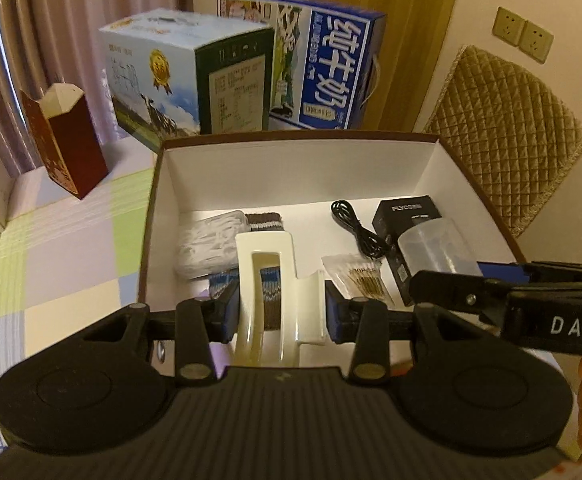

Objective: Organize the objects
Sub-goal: 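Carry hair clip and clear cup into the brown box and lower them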

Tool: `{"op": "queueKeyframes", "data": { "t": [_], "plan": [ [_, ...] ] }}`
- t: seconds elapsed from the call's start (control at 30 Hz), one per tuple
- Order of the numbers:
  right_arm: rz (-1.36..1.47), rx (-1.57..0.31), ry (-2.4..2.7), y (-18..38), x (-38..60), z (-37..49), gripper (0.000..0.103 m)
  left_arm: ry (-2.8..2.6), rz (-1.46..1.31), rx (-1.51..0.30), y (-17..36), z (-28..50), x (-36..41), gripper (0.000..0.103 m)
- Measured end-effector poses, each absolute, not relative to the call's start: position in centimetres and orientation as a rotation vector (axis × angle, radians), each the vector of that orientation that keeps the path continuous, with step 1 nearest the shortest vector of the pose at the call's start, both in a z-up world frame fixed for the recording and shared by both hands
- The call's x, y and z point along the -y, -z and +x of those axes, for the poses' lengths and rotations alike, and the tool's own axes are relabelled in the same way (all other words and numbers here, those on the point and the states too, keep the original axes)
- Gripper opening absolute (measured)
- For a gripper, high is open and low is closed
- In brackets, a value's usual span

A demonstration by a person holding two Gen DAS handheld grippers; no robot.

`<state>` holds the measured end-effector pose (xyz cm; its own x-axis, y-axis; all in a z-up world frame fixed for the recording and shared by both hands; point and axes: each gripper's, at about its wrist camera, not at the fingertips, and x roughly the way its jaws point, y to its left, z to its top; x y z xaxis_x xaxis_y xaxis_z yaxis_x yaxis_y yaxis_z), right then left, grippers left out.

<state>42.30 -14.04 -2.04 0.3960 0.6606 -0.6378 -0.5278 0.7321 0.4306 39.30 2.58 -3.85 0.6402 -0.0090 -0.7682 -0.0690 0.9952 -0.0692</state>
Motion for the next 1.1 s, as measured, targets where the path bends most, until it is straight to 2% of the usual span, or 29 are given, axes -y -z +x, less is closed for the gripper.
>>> {"op": "queueKeyframes", "data": {
  "t": [0.33,0.67,0.8,1.1],
  "plan": [
    [0.177,-0.974,-0.687,5.0,13.4,45.7,0.048,-0.027,-0.125,-1.01,8.3,43.5,-3.1,0.036],
    [0.159,-1.029,-0.651,7.1,13.0,46.6,0.048,-0.021,-0.148,-1.094,11.2,44.4,-3.3,0.036],
    [0.159,-1.038,-0.65,7.2,12.9,46.7,0.048,-0.023,-0.123,-1.084,10.7,44.4,-3.4,0.046],
    [0.179,-1.079,-0.668,7.7,11.8,46.7,0.048,-0.044,-0.06,-1.059,9.6,44.2,-3.8,0.054]
  ]
}}
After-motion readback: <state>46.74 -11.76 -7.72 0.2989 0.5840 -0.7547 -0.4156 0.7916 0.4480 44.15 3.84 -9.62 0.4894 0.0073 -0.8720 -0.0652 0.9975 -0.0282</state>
